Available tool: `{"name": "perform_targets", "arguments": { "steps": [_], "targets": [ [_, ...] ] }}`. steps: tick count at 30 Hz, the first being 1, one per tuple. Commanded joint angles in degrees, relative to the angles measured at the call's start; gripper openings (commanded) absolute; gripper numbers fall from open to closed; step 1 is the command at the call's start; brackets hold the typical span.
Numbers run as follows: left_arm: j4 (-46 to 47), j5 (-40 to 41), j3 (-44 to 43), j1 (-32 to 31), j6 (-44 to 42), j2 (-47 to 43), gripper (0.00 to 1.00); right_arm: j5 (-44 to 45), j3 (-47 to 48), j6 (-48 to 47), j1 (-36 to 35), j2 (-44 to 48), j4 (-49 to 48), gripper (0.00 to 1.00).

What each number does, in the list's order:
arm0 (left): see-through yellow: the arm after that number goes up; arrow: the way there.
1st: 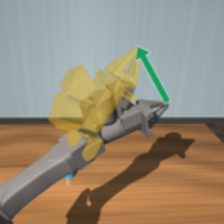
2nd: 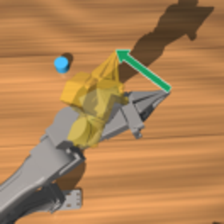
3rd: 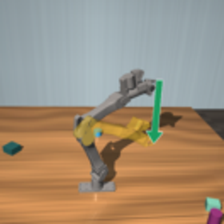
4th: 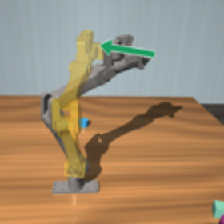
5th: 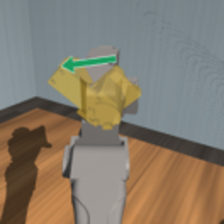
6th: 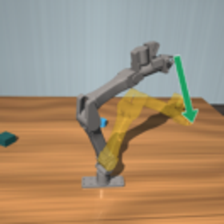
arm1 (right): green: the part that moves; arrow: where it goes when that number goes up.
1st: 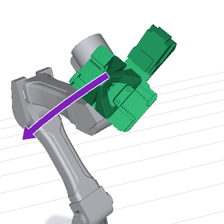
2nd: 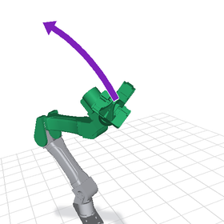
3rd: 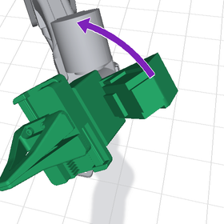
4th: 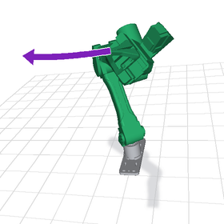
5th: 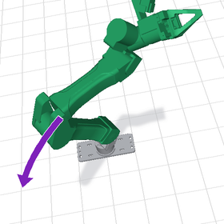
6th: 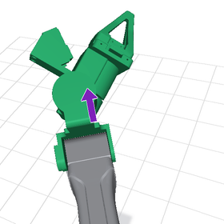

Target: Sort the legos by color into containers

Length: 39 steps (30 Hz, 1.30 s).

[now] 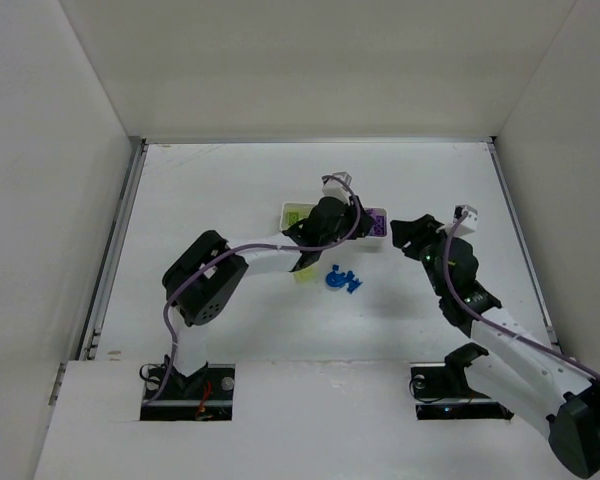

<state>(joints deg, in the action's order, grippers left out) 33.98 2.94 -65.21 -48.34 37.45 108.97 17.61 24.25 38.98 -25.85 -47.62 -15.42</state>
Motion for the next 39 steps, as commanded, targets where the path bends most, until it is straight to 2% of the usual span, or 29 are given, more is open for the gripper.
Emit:
{"name": "perform_targets", "arguments": {
  "steps": [1, 8, 15, 18, 21, 27, 30, 32, 34, 39],
  "targets": [
    [-6.19, 4.0, -5.71, -0.66, -6.77, 1.85, 0.26, 1.03, -0.69, 0.74, 0.66, 1.3, -1.28, 0.57],
    [-9.45, 6.81, -10.63, -0.75, -10.38, 5.99, 0.3, 1.73, -1.4, 1.36, 1.72, 3.05, -0.84, 0.57],
    [-10.07, 7.17, -11.52, -1.63, -13.28, 5.29, 0.55, 1.03, -1.93, 1.98, 2.69, 3.24, -1.19, 0.58],
    [-9.63, 7.08, -10.56, -1.98, -13.72, 3.36, 0.6, 1.2, -1.4, 1.54, 2.42, 2.18, -1.28, 0.58],
    [-9.19, 7.17, -8.1, -1.89, -13.72, -0.58, 0.61, 0.85, -1.05, 1.01, 2.08, 1.12, -1.8, 0.55],
    [-5.24, 7.08, 4.19, 1.53, -9.69, -14.54, 0.55, -1.7, 0.79, -2.33, -2.49, -1.77, -3.56, 0.35],
    [-4.19, 7.52, 11.22, 3.38, -8.8, -23.16, 0.53, -1.87, 3.16, -4.78, -6.79, -5.63, -3.13, 0.32],
    [-4.01, 8.04, 16.14, 4.43, -8.28, -28.52, 0.51, -2.22, 5.09, -7.76, -11.0, -9.67, -3.04, 0.34],
    [-4.36, 8.75, 21.24, 5.49, -7.31, -33.8, 0.49, -3.53, 7.29, -10.14, -14.52, -14.58, -2.86, 0.41],
    [-5.84, 10.15, 33.11, 8.38, -4.06, -44.18, 0.48, -9.16, 14.06, -16.56, -21.29, -26.54, 0.91, 0.71]
  ]
}}
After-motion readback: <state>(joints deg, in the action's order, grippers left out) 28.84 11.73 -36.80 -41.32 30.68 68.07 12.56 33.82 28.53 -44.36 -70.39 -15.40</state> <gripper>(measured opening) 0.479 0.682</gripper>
